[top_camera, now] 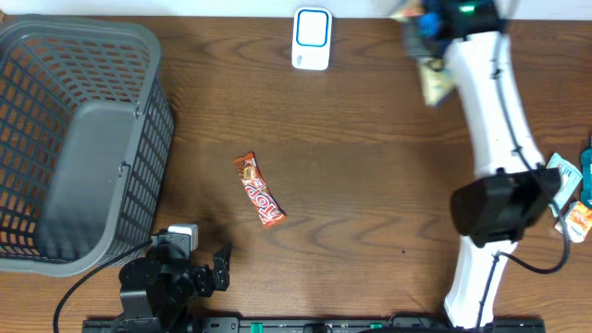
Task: Scan the item barcode
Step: 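Carry the snack bag to the right edge and release it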
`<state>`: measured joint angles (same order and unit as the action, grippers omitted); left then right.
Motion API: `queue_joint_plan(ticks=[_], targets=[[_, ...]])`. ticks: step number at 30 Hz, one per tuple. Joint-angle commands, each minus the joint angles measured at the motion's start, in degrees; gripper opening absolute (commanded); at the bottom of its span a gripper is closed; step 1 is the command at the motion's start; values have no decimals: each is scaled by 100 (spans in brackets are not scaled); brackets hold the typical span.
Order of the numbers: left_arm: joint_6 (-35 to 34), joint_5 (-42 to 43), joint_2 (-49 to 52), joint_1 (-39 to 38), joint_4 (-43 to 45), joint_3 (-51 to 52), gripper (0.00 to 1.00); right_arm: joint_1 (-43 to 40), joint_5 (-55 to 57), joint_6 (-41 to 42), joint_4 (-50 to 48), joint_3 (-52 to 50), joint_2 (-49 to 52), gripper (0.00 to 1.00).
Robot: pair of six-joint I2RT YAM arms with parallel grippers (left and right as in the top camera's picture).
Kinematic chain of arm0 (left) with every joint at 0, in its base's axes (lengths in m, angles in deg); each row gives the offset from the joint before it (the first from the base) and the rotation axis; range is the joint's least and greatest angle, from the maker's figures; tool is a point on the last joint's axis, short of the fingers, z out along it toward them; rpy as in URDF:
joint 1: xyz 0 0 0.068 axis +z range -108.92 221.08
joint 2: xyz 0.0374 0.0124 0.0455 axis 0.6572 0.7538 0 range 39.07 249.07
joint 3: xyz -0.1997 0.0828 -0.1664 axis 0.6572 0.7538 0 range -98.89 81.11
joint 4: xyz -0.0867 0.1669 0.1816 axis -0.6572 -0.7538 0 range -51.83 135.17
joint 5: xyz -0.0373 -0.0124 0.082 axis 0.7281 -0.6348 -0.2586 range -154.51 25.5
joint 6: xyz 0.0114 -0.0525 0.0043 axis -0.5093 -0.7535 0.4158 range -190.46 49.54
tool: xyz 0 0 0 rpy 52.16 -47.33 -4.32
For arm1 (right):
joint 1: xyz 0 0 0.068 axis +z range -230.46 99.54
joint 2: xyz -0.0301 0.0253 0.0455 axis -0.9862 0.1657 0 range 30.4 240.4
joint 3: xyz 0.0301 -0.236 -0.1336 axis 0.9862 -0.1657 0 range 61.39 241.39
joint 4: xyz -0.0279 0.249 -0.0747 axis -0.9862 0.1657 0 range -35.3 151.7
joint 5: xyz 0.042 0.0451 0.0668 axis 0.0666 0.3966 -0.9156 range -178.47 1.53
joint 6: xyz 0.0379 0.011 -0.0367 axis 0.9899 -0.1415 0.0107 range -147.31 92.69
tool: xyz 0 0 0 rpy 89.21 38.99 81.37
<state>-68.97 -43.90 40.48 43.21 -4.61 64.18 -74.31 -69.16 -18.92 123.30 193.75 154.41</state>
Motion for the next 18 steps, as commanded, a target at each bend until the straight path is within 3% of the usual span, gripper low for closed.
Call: queue_joint_plan(ticks=[1, 9, 14, 15, 16, 17, 18], targets=[[35, -59, -7, -20, -15, -7, 99, -673, 885, -72, 17, -291, 79, 1], [35, -59, -7, -20, -15, -7, 99, -1982, 807, 367, -457, -1473, 107, 1], [35, -59, -7, -20, -15, -7, 99, -2592, 0, 382, -938, -2371, 109, 3], [35, -59, -7, -20, -15, -7, 99, -2736, -267, 387, -1084, -2638, 109, 15], [35, -59, -7, -20, -15, -7, 99, -2796, -382, 437, -1115, -2719, 109, 51], [35, -59, -7, -20, -15, -7, 99, -2863, -479, 509, -1095, -2750, 109, 80], [35, -59, -7, -20, -15, -7, 99, -2916, -581, 511, -1054, -2747, 109, 91]])
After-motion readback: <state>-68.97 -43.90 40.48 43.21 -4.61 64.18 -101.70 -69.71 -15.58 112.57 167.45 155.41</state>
